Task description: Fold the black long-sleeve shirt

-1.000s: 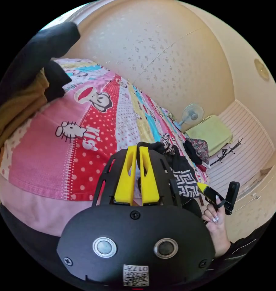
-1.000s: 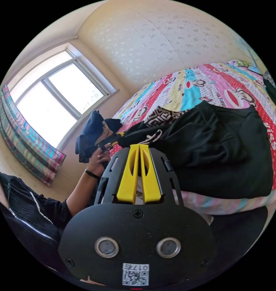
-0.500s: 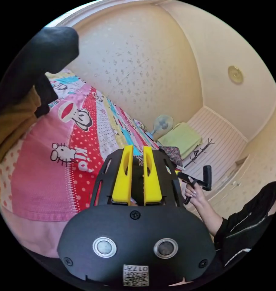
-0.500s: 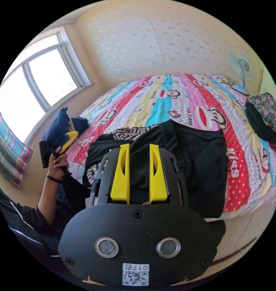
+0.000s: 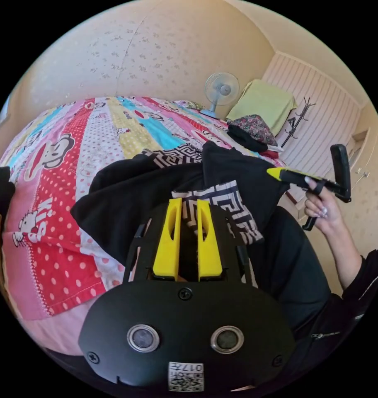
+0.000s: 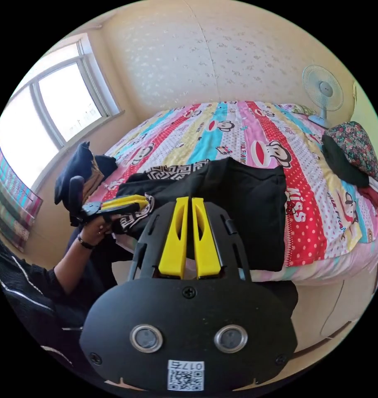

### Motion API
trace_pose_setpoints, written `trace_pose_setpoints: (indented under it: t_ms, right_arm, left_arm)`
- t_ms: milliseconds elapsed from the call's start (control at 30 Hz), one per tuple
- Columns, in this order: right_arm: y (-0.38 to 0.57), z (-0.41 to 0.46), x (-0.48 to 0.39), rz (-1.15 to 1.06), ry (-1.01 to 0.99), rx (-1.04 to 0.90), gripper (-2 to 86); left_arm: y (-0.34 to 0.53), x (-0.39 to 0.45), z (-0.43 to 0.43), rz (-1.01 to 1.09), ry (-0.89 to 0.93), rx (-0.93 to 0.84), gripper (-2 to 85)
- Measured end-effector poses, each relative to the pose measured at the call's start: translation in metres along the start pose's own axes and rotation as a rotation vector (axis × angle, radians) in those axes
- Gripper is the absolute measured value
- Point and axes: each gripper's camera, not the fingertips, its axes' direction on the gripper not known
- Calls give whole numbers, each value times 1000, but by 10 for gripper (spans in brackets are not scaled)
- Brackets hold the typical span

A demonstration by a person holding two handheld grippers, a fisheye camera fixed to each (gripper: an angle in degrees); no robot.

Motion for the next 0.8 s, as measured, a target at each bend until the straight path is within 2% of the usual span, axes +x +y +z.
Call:
trace_pose_setpoints:
  t_ms: [100, 200, 333, 500, 633, 700, 800]
  right_arm:
    - [-1, -70, 15, -18, -121, 159, 18]
    - [6, -132, 24, -121, -290, 234, 17]
    - [24, -170, 27, -190, -482, 139, 18]
    - [72, -147, 5, -270, -748, -156, 20]
    - [93, -135, 20, -161, -786, -149, 31]
    - [92, -152, 40, -90, -784, 31, 44]
    - [70, -154, 34, -114, -635, 127, 69]
  left_arm:
    - [-8, 8, -5, 2, -23, 3, 69]
    - [-8, 0, -14, -76, 100, 74, 77]
    - [-4, -27, -22, -243, 346, 159, 65]
    - [-8, -30, -33, -211, 314, 161, 64]
    - [-17, -19, -30, -158, 355, 142, 77]
    - [-19, -14, -22, -162, 355, 114, 80]
    - [-18, -9, -11, -191, 233, 55, 81]
